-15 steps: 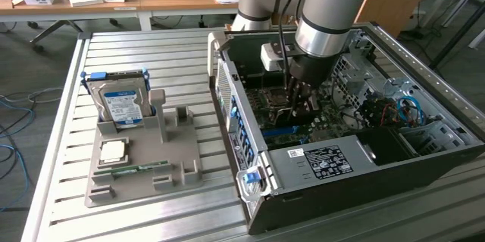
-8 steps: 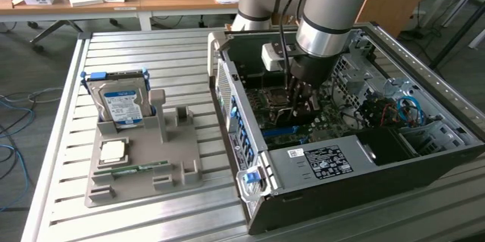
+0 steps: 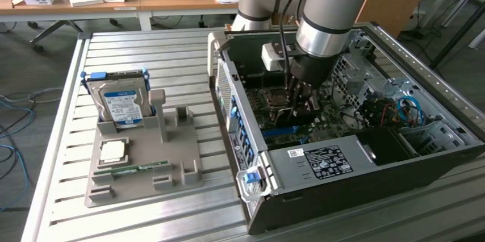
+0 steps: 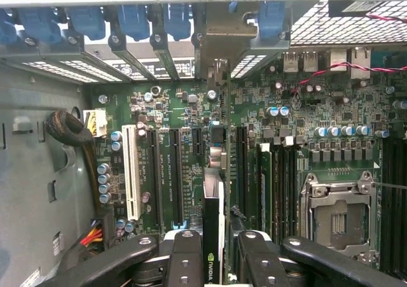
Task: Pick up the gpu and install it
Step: 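Insert the gpu into the slot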
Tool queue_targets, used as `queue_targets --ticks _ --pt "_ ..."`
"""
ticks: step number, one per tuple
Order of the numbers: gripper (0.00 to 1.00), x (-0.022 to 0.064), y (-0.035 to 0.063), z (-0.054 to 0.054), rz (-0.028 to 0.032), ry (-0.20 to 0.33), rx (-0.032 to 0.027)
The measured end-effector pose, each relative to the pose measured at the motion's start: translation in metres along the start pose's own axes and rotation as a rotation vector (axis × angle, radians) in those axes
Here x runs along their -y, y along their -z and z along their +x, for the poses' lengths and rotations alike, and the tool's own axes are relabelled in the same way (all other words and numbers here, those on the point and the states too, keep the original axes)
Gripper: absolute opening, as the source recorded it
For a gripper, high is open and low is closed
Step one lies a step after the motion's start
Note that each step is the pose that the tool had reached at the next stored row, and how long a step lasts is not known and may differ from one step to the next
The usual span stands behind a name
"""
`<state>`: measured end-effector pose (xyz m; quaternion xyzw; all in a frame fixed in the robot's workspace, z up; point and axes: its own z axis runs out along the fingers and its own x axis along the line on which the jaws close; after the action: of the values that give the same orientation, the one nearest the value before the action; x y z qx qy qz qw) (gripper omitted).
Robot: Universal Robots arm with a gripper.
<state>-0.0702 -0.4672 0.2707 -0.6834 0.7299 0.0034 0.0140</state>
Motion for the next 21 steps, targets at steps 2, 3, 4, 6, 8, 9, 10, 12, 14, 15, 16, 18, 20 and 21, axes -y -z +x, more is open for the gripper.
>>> queue_targets --ticks 2,3,4,6,8,9,10,12,14,15,16,18,20,21 --pt "0.26 0.0002 -0.0001 0.0000 -0.0036 0.000 -0.0001" --pt "0.26 0.0003 -0.0001 0.0000 -0.0065 0.000 -0.0004" --pt "0.26 0.0002 0.0000 0.0000 -0.0077 0.000 -0.0005" --pt "0.26 0.0004 -0.0001 0.0000 -0.0077 0.000 -0.0005" --pt "0.26 0.0018 -0.0003 -0.0001 -0.0078 0.002 -0.0003" --pt "0.26 0.0021 -0.0004 -0.0001 -0.0080 0.003 -0.0004" --pt "0.26 0.0021 -0.0004 -0.0001 -0.0080 0.004 -0.0005" --pt "0.26 0.0021 -0.0004 -0.0001 -0.0081 0.004 -0.0006" --pt "0.26 0.0022 -0.0005 -0.0002 -0.0081 0.004 -0.0008" --pt "0.26 0.0022 -0.0008 -0.0002 -0.0080 0.005 -0.0007" --pt "0.26 0.0022 -0.0011 -0.0002 -0.0080 0.006 -0.0006" --pt "0.26 0.0022 -0.0015 -0.0001 -0.0082 0.010 -0.0014" --pt "0.26 0.0022 -0.0015 -0.0001 -0.0082 0.010 -0.0014" --pt "0.26 0.0022 -0.0015 -0.0001 -0.0082 0.011 -0.0013"
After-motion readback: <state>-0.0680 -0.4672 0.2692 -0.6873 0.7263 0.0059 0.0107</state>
